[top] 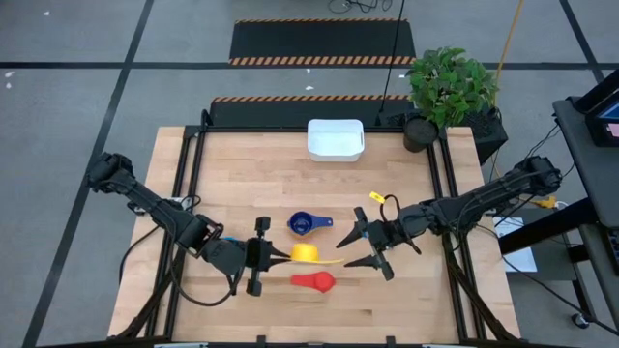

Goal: Nest measuring cups in basket
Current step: Stack the yellow measuring cup into the dark blue measuring cup

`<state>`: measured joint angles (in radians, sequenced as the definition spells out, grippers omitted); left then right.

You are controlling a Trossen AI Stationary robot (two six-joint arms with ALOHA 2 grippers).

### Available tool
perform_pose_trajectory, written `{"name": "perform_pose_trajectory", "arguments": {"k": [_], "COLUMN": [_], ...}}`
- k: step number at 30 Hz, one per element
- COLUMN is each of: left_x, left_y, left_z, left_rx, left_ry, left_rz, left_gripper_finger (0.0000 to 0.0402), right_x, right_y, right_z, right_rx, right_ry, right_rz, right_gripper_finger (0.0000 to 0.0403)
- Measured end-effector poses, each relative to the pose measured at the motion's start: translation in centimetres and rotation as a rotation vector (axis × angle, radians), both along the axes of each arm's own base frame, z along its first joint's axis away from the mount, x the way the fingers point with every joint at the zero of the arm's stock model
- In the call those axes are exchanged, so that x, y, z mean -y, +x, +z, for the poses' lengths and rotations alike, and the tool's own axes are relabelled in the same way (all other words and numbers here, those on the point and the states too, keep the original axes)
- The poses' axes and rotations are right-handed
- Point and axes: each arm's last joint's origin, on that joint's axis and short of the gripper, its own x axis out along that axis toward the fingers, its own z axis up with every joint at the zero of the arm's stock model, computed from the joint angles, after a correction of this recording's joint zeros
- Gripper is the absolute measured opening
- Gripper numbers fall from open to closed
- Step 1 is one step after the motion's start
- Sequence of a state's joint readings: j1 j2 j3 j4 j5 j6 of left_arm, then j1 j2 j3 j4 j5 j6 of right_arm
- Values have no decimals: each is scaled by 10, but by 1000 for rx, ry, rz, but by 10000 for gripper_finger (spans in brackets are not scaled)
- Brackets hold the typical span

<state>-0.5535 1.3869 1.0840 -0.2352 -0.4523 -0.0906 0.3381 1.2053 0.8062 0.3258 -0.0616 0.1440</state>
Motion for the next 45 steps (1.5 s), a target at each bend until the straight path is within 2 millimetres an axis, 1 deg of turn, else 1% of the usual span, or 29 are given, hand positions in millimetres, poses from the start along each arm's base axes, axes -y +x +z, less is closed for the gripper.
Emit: {"name": "perform_pose_trajectory", "arguments": {"k": [4, 9, 12, 18, 19, 22, 24, 27, 31, 34, 37, 40, 45], "left_x": [-5, -7, -7, -7, -6, -1, 4, 9, 13, 17, 22, 24, 25], "left_y": [3, 4, 4, 4, 4, 2, 0, -4, -14, -20, -26, -30, -34], "left_z": [0, 0, 0, 0, 0, 2, 4, 4, 5, 5, 1, -1, -1], "left_rx": [1, 0, 0, 2, 4, 28, 46, 72, 116, 112, 84, 73, 91], "left_ry": [-3, -6, -6, -12, -20, -36, -34, 14, 123, 145, 171, 197, 262], "left_rz": [25, 32, 32, 34, 35, 25, 18, 83, 225, 234, 211, 214, 260], "left_gripper_finger": [16, 5, 13, 23, 24, 27, 43, 88, 164, 215, 251, 266, 268], "right_x": [0, 4, 7, 10, 10, 10, 11, 11, 11, 12, 14, 21, 37], "right_y": [0, 1, 3, 3, 3, 4, 4, 4, 4, 4, 4, 3, -1], "right_z": [0, 1, 1, 1, 1, 3, 3, 3, 2, 2, -3, -10, -30], "right_rx": [3, 8, 9, 20, 30, 54, 59, 58, 49, 52, 59, 79, 93], "right_ry": [2, 0, -3, -23, -41, -69, -70, -71, -75, -74, -71, -30, 64], "right_rz": [0, -18, -32, -39, -39, -61, -74, -83, -93, -97, -125, -155, -213], "right_gripper_finger": [198, 160, 120, 17, 9, 9, 7, 3, 2, 1, 1, 1, 1]}}
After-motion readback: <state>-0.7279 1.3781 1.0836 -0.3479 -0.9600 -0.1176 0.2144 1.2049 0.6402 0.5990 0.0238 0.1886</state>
